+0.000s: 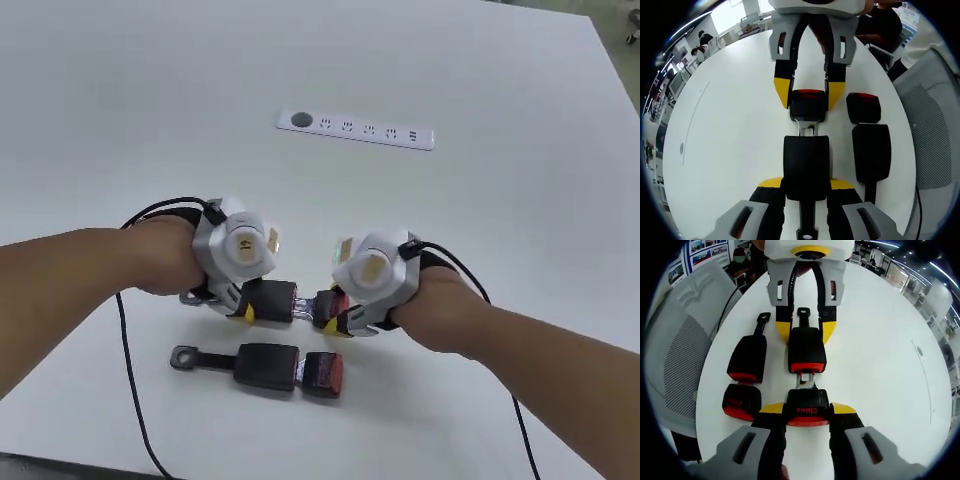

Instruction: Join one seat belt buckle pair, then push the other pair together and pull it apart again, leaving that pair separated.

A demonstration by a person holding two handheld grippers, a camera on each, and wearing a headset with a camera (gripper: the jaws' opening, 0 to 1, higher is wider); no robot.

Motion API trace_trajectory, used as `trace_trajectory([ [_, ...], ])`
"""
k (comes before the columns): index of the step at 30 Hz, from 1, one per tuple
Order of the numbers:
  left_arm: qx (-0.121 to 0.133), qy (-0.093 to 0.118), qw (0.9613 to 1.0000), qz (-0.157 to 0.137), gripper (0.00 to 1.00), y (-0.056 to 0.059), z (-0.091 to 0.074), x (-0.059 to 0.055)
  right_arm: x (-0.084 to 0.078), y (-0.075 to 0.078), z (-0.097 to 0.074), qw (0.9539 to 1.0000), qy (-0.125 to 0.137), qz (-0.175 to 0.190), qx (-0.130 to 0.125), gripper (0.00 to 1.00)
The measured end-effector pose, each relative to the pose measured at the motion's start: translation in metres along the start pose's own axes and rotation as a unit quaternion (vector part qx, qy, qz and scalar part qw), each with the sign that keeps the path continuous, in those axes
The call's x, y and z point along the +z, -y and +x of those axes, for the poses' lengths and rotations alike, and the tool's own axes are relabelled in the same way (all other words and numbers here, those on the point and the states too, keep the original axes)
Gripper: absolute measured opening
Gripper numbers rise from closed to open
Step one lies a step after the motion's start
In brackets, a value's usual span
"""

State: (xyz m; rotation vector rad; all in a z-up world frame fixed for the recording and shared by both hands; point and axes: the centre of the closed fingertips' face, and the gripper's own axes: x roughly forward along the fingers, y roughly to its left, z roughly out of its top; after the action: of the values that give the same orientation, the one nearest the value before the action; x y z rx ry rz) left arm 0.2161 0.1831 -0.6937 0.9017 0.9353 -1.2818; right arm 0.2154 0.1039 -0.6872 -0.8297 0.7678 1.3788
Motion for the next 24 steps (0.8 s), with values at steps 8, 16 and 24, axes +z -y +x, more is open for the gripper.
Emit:
trace_trajectory([
  [8,-0.002,0.010,0.9999,0.002,0.32,0.001,0.000,0.001,0.001,0.000,0.002,1.0000,0.006,0.003,0.001,0.30],
  [16,-0.010,0.008,0.9999,0.009,0.32,0.001,0.001,0.002,0.005,0.001,0.005,0.9999,0.011,0.004,0.003,0.30],
  [24,-0.011,0.012,0.9998,0.010,0.31,0.001,0.001,0.002,0.014,-0.002,0.009,0.9998,0.016,0.006,0.007,0.30],
])
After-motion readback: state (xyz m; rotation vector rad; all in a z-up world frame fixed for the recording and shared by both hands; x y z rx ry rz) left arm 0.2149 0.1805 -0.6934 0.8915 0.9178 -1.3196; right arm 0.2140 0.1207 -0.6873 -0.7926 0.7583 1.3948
